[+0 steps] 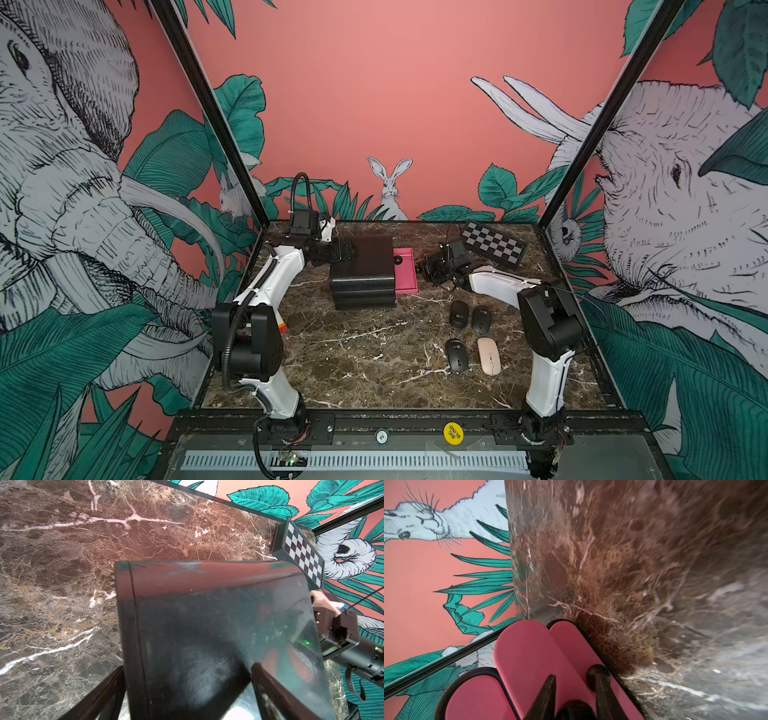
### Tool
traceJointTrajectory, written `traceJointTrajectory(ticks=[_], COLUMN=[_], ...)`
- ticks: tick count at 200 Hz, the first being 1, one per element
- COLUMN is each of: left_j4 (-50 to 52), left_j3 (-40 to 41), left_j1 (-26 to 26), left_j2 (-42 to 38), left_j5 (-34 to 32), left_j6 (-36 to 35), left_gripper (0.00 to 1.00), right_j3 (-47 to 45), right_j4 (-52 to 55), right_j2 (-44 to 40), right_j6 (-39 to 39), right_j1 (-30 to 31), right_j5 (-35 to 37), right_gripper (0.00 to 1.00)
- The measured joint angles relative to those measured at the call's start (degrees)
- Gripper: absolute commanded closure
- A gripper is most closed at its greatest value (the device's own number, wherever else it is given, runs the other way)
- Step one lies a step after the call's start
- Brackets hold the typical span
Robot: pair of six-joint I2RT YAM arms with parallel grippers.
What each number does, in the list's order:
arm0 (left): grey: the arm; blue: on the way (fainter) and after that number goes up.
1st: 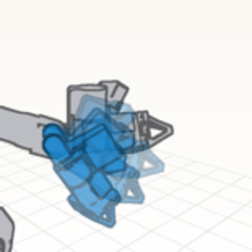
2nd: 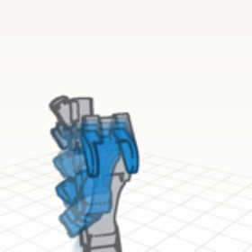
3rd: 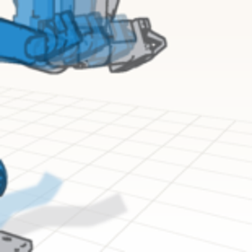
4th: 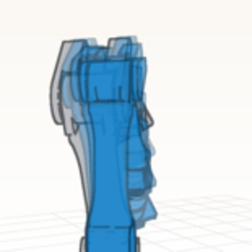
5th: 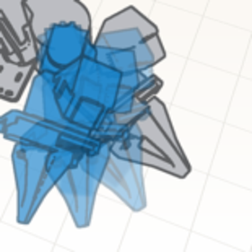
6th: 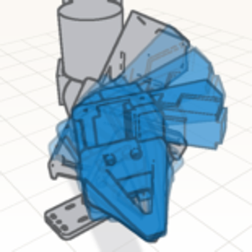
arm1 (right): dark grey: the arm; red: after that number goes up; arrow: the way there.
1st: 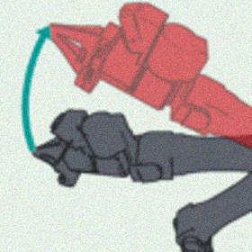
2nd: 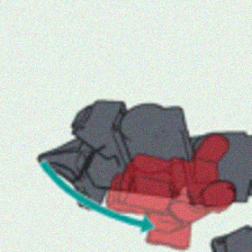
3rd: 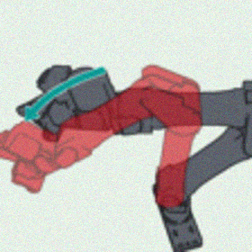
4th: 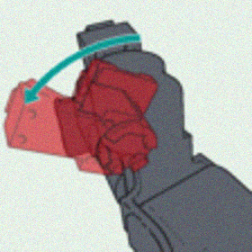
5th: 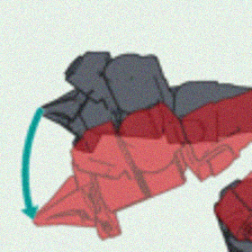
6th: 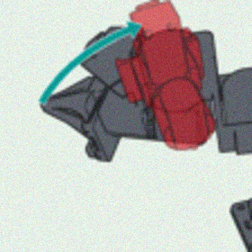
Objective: Take the mice out of the drawer
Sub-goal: Close the drawer of the storage box.
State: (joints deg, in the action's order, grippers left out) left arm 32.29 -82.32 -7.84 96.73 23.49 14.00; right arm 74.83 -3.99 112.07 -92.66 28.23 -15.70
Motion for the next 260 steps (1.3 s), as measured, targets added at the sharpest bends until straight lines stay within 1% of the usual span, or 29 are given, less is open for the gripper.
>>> traceJointTrajectory(ticks=[31, 54, 78, 125, 143, 165, 188, 219, 236, 260], left_j4=[-0.1, -0.6, -0.9, -0.9, -1.0, -1.0, -1.3, -1.5, -1.9, -2.0], left_j3=[0.0, 0.0, 0.0, 0.0, 0.0, 0.0, 0.0, 0.1, 0.2, 0.2], left_j1=[0.0, 0.0, 0.0, 0.0, 0.0, 0.0, 0.0, 0.0, -0.1, -0.5], left_j2=[0.0, 0.5, 0.7, 0.7, 0.8, 0.8, 1.0, 1.0, 1.0, 0.7], left_j5=[0.2, 1.4, 1.9, 2.0, 2.0, 2.1, 2.9, 2.9, 2.4, 1.1], left_j6=[0.0, 0.1, 0.1, 0.1, 0.2, 0.4, 0.4, 0.9, 1.2, 1.3], left_gripper=[0.06, 0.06, 0.06, 0.06, 0.06, 0.06, 0.06, 0.06, 0.06, 0.06], right_j3=[3.2, 5.7, 7.8, 6.8, 5.0, 2.3, -2.4, -6.6, -7.0, -7.8], right_j4=[-0.1, -0.2, -0.9, -4.2, -6.1, -6.4, -4.3, -0.2, 2.9, 6.2], right_j2=[2.1, 3.0, 4.0, 4.7, 4.7, 4.3, 0.5, -8.0, -12.7, -17.9], right_j6=[-0.2, -0.3, -0.7, -2.6, -3.5, -3.3, -1.3, 3.2, 6.8, 10.8], right_j1=[1.9, 2.9, 3.3, 3.3, 3.3, 3.2, 2.3, -0.2, -1.2, -0.9], right_j5=[-1.4, -2.3, -2.2, -2.0, -1.7, -1.0, 1.0, 4.9, 7.5, 9.7], right_gripper=[0.66, 0.62, 0.60, 0.56, 0.51, 0.40, 0.27, 0.15, 0.13, 0.11])
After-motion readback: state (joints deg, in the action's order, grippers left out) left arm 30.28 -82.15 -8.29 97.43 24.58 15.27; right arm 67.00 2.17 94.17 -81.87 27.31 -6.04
